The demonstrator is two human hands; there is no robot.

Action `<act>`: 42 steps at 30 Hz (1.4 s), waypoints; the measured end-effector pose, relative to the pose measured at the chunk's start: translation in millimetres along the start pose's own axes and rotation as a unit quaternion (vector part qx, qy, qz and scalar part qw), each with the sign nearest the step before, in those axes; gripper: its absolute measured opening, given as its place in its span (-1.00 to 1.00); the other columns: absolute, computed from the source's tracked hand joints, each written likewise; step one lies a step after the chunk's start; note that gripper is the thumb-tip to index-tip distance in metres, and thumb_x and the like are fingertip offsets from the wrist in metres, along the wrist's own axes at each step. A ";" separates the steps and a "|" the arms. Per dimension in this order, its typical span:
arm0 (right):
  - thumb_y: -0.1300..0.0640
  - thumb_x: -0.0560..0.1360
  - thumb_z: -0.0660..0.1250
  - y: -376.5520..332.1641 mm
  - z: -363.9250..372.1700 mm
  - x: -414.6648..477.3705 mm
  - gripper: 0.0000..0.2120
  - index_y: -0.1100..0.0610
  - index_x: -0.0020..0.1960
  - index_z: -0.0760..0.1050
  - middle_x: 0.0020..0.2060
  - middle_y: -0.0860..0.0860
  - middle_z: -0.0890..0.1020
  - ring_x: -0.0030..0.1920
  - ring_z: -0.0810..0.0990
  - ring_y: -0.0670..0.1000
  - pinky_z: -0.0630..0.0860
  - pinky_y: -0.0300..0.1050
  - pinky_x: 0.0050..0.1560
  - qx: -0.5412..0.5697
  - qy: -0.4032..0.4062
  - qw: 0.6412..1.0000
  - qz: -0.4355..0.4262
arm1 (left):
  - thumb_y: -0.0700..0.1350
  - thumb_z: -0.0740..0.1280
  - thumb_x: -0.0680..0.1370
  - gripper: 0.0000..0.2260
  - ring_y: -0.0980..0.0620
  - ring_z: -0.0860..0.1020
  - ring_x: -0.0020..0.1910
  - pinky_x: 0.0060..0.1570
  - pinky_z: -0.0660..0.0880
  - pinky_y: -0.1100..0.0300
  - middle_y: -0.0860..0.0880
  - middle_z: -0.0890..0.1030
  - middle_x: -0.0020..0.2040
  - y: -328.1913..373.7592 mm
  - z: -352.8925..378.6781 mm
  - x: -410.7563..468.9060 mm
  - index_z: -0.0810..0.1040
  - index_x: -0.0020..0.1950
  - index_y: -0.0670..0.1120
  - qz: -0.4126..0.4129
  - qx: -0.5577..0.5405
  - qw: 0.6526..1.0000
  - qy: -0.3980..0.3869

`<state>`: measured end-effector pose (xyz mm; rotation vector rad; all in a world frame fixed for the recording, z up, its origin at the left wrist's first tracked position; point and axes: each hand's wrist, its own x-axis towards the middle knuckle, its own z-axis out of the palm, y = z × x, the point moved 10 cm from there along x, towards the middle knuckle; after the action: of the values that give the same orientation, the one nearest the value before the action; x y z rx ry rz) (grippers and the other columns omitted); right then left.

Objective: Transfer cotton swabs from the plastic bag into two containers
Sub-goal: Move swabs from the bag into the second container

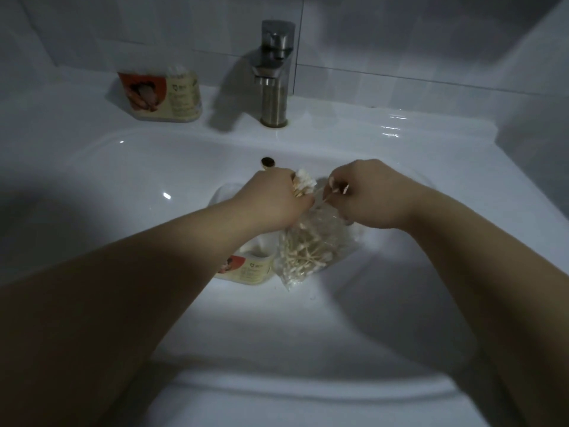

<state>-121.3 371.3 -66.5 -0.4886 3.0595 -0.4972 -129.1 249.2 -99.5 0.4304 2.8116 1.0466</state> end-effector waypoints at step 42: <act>0.44 0.54 0.30 32.1 -32.8 -1.7 -0.89 0.31 -0.07 0.58 -0.29 0.19 0.58 -0.34 0.59 0.06 0.54 -0.15 -0.30 0.488 0.161 0.854 0.082 | -0.13 0.31 0.67 -0.90 0.17 0.61 -0.28 -0.36 0.49 0.28 0.07 0.65 -0.27 16.2 16.6 4.0 0.59 -0.01 -0.05 0.006 -0.340 0.940 -0.042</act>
<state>-131.2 410.9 -45.3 -0.0870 2.5223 -2.0859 -125.9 272.4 -101.4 0.3900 2.1710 1.8324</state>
